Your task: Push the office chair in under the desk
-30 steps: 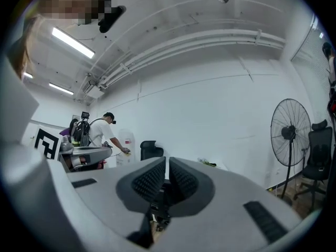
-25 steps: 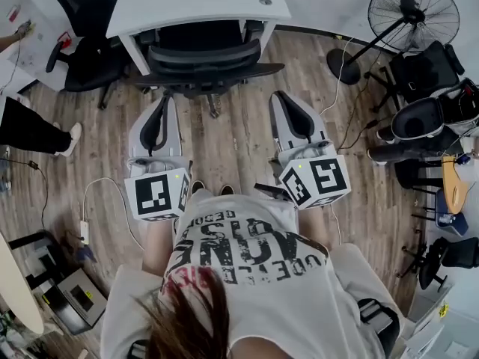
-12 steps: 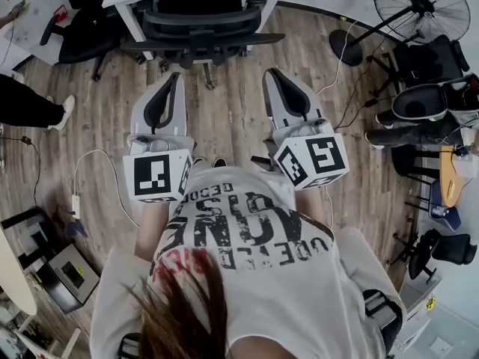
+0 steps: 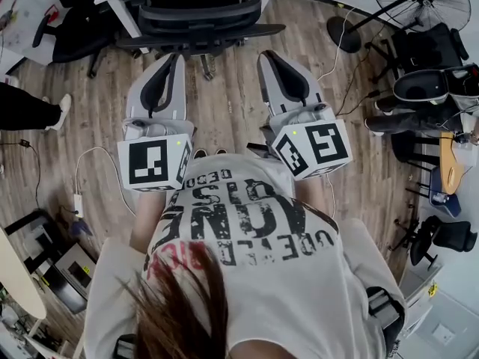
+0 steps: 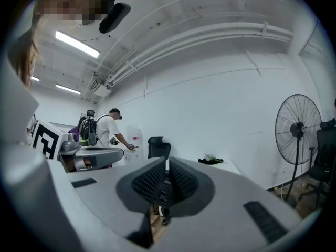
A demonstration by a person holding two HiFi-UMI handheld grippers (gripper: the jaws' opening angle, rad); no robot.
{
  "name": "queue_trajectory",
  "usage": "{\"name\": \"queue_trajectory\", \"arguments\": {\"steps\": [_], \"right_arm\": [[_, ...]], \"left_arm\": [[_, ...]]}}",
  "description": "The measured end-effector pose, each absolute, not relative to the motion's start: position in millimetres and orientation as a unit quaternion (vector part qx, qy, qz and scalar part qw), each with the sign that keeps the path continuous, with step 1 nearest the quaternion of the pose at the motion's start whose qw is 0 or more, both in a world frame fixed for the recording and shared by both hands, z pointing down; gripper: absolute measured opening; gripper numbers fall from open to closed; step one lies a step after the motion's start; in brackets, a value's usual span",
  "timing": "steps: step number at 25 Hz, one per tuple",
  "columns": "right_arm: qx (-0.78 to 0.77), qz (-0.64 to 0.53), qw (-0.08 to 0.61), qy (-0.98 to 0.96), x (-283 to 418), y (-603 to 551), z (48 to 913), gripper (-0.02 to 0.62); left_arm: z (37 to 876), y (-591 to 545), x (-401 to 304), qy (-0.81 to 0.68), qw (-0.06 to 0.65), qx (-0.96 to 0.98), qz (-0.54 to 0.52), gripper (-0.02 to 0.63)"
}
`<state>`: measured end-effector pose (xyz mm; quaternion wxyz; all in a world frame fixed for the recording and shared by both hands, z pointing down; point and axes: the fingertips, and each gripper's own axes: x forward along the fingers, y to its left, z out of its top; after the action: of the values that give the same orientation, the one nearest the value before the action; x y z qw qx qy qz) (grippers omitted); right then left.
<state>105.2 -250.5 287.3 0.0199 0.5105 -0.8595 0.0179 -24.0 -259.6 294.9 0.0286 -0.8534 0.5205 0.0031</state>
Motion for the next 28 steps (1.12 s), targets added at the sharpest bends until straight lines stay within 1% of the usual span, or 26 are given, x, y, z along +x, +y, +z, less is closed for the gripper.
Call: {"name": "queue_trajectory", "arguments": {"steps": [11, 28], "right_arm": [[0.508, 0.014, 0.028, -0.861, 95, -271, 293, 0.031], [0.528, 0.022, 0.021, -0.849, 106, -270, 288, 0.031]], "left_arm": [[297, -277, -40, 0.525, 0.028, -0.85, -0.001, 0.012], [289, -278, -38, 0.509, 0.036, -0.86, 0.004, 0.012]]}}
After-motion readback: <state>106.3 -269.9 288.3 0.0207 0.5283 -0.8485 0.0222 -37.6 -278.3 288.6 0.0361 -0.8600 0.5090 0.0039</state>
